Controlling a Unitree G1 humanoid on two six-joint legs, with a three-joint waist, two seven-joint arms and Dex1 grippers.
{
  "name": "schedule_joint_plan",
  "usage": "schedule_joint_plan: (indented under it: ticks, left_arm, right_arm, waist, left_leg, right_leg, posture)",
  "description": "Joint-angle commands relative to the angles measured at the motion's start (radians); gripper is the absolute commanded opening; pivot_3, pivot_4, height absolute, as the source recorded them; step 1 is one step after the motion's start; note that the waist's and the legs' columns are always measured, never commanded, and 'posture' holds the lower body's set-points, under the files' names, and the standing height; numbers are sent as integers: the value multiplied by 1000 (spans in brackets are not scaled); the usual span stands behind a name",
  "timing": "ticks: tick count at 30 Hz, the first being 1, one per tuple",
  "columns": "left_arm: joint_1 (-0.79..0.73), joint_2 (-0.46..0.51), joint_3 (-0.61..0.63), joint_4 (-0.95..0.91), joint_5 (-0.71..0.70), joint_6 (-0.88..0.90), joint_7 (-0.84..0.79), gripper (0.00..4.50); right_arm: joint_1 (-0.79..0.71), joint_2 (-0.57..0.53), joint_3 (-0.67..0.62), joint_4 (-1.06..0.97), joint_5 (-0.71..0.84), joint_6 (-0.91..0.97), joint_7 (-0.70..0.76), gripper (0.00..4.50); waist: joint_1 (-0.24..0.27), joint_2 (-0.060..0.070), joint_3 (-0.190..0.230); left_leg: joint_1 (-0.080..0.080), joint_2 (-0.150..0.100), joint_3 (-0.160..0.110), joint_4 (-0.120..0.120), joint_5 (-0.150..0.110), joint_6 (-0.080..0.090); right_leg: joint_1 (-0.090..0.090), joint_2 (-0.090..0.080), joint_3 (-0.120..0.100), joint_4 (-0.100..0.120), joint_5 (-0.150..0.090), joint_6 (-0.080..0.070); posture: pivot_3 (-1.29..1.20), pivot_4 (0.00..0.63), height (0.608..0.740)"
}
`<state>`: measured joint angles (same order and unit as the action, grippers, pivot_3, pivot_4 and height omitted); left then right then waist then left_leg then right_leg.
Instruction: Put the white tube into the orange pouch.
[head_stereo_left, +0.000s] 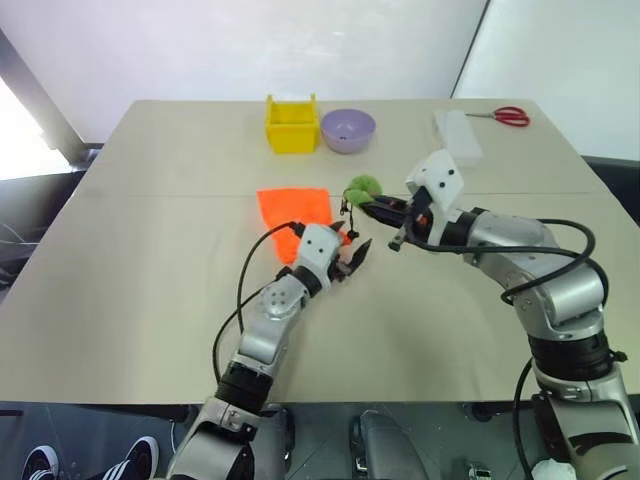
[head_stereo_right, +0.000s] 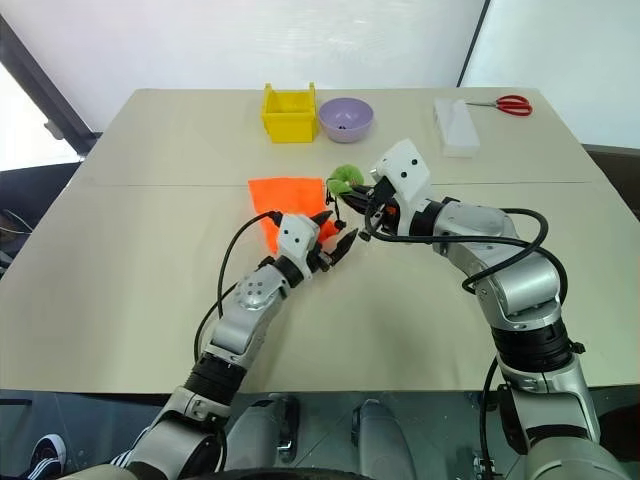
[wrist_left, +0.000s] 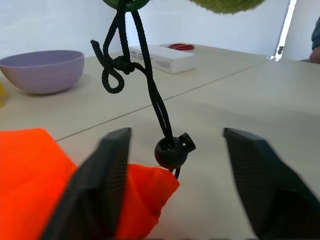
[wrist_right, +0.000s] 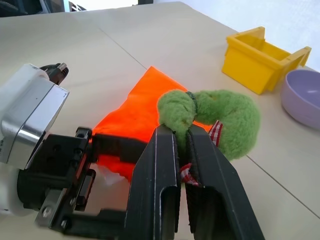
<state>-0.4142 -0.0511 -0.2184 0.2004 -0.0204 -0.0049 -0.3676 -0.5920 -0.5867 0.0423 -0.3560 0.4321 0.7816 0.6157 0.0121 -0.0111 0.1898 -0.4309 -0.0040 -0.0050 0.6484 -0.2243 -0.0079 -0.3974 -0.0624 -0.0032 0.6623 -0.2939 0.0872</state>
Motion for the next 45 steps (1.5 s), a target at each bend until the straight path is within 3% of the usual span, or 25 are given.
schedule_joint_plan:
  ticks: [1, 9, 12, 15, 16, 23, 34, 39, 45]
  left_arm:
    - [-18, -6, 3, -14, -2, 11, 11, 2672]
    - [-11, -7, -2, -27, -8, 17, 14, 2672]
    - [-8, -10, -1, -27, -24, 26, 1, 1760]
    - [-9, -9, 2, -26, -26, 35, 4, 300]
    - [-10, -8, 2, -25, -26, 36, 4, 204]
    - [-16, 15, 11, -18, -38, 51, -26, 209]
    - [-72, 298, -129, -27, 109, -18, -272, 209]
    - [-30, 390, -120, -89, 100, -27, -343, 209]
    - [-29, 517, -56, -104, 82, -73, -397, 209]
  right_arm:
    - [-9, -7, -15, -33, 2, -1, 2, 0]
    - [-4, -7, -14, -36, 1, 3, 1, 0]
    - [-6, -7, -15, -34, 1, 4, 1, 0]
    - [-8, -5, -17, -32, 3, 6, -1, 0]
    - [-9, -5, -16, -31, 1, 5, -1, 0]
    - [-25, 5, -47, -15, 11, 2, -15, 0]
    - [-186, 95, -300, 137, 124, 23, -172, 0]
    - [-259, 85, -388, 242, 124, -25, -255, 0]
    - [-277, 17, -385, 330, 59, -112, -261, 0]
  waist:
    - [0, 0, 0]
    - [0, 0, 0]
    - [0, 0, 0]
    - [0, 0, 0]
    - [0, 0, 0]
    - [0, 0, 0]
    - [-1, 0, 0]
    - [-1, 0, 0]
    - [-5, 1, 0]
  left_leg:
    - [0, 0, 0, 0, 0, 0]
    - [0, 0, 0, 0, 0, 0]
    - [0, 0, 0, 0, 0, 0]
    - [0, 0, 0, 0, 0, 0]
    - [0, 0, 0, 0, 0, 0]
    - [0, 0, 0, 0, 0, 0]
    - [0, 0, 0, -1, 0, 0]
    - [-1, 0, 0, -3, 0, 0]
    - [-1, 0, 1, -4, 0, 0]
  right_leg:
    - [0, 0, 0, 0, 0, 0]
    - [0, 0, 0, 0, 0, 0]
    - [0, 0, 0, 0, 0, 0]
    - [0, 0, 0, 0, 0, 0]
    - [0, 0, 0, 0, 0, 0]
    - [0, 0, 0, 0, 0, 0]
    - [0, -1, 0, 0, 0, 0]
    - [-1, -2, 1, -1, 0, -1]
    - [-3, -2, 1, -1, 0, -1]
  posture:
    - [0, 150, 740]
    - [0, 150, 740]
    - [0, 150, 740]
    - [0, 150, 740]
    - [0, 150, 740]
    - [0, 150, 740]
    - [0, 150, 740]
    - [0, 150, 740]
    - [0, 150, 740]
